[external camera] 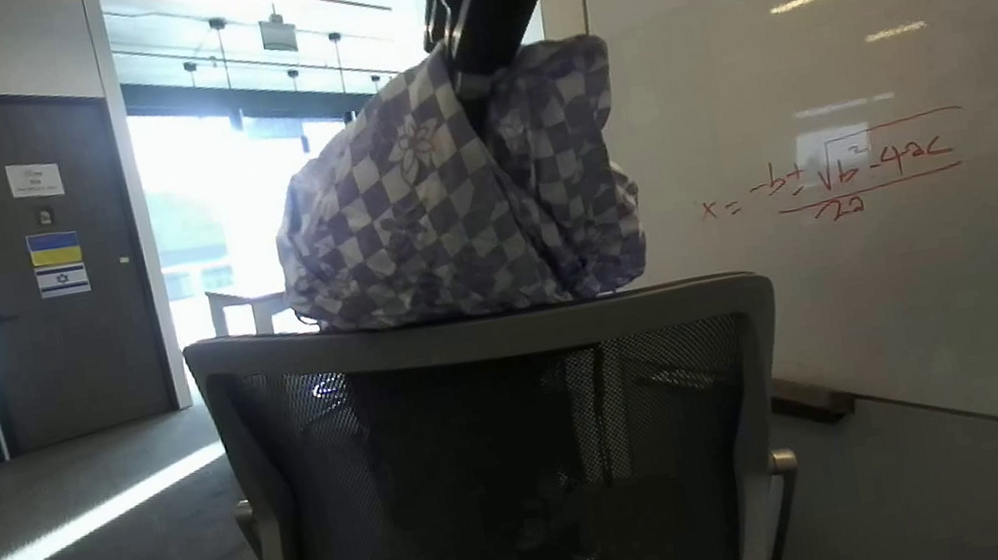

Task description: Put the shirts on the top part of the chair

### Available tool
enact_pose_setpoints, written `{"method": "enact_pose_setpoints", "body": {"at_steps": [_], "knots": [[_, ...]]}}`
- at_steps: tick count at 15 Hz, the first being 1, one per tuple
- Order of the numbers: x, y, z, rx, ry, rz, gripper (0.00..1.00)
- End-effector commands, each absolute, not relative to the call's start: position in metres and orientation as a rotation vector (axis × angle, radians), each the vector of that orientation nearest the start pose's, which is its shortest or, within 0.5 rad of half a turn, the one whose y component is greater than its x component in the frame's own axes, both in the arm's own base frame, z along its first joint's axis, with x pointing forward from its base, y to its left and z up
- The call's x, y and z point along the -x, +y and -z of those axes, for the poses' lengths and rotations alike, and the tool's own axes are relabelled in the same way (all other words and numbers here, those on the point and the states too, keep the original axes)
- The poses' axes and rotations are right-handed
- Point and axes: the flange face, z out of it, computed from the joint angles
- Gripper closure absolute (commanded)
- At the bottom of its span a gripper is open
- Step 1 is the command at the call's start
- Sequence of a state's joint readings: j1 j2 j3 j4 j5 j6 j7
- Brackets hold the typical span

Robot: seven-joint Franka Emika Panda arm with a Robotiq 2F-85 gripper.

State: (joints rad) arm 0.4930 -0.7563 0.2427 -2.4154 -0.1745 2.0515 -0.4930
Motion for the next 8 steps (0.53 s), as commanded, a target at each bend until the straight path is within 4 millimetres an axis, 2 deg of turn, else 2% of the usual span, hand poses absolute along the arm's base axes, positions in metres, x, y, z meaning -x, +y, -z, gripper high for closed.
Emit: {"method": "enact_pose_setpoints", "body": {"at_steps": [1,4,5,6,7,8], "knots": [[-0.236,0.271,-0.603,2.635,-2.164,0.614,0.99],[-0.246,0.279,-0.588,2.599,-2.210,0.472,0.99],[-0.252,0.279,-0.585,2.590,-2.216,0.436,0.84],[-0.257,0.279,-0.581,2.593,-2.216,0.405,0.94],[-0.262,0.280,-0.577,2.574,-2.223,0.361,0.93],[-0.266,0.279,-0.576,2.569,-2.216,0.328,0.85]]}}
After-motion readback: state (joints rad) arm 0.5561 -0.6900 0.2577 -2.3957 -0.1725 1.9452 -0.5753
